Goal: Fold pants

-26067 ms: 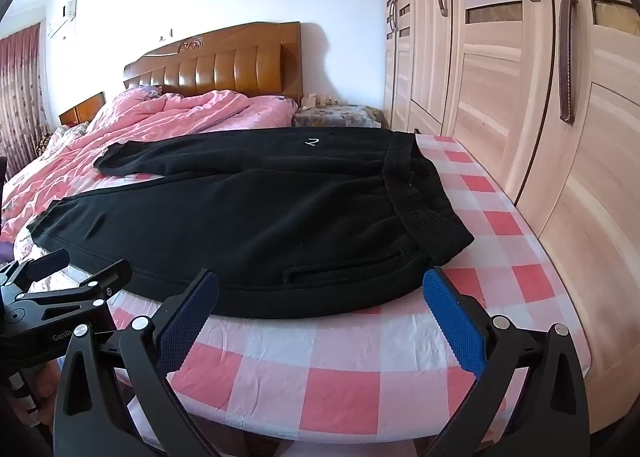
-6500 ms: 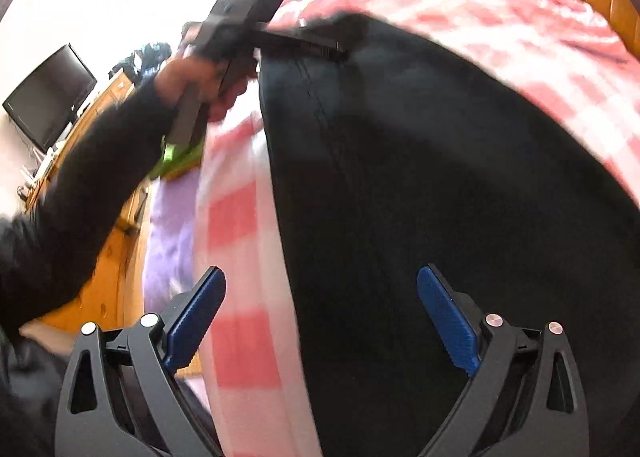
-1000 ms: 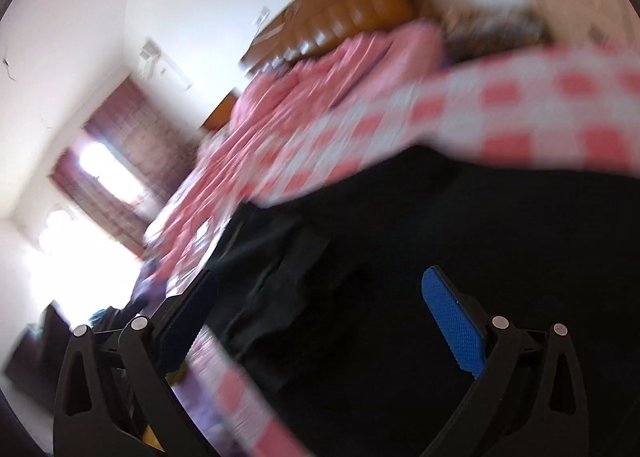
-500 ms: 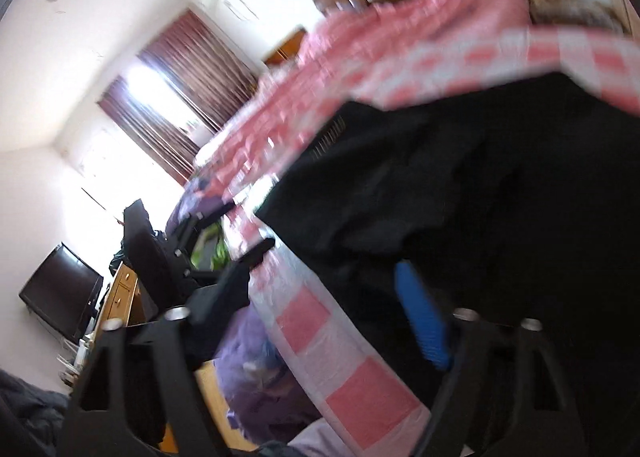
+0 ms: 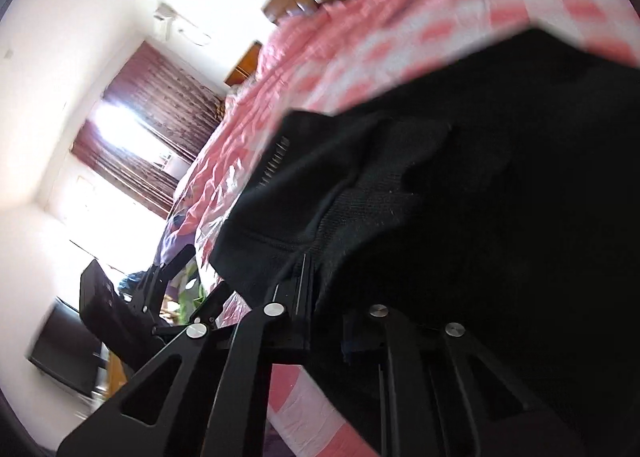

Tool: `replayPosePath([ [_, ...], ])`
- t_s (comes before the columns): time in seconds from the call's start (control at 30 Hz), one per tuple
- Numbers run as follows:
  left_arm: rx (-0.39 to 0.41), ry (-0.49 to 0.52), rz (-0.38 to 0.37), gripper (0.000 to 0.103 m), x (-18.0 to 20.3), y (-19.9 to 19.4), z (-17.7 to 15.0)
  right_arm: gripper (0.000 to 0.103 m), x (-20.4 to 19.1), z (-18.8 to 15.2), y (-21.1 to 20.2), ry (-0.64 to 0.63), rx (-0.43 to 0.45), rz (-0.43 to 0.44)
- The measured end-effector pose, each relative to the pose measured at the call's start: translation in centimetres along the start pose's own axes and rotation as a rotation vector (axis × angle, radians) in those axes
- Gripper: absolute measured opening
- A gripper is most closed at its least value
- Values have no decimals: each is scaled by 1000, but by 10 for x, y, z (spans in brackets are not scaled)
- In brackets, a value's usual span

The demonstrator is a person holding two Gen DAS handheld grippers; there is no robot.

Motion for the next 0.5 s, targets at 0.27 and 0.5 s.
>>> replayPosePath([
  [0.27, -1, -22, 5, 93, -10, -2, -4, 10, 0, -23, -20, -59, 21, -105],
  [0.5, -7, -1, 20, 93, -4, -3, -2, 23, 22, -40, -12, 9, -85, -73],
])
Point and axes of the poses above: each gripper's, at about its wrist camera, not at the fingertips, and y roughly the way its jaws point, x to its right, z to its top, the point moved 6 cm from there along y, roughly the way its jaws point, and after that the axes turned 11 degrees about -x, right-handed, at the moved point
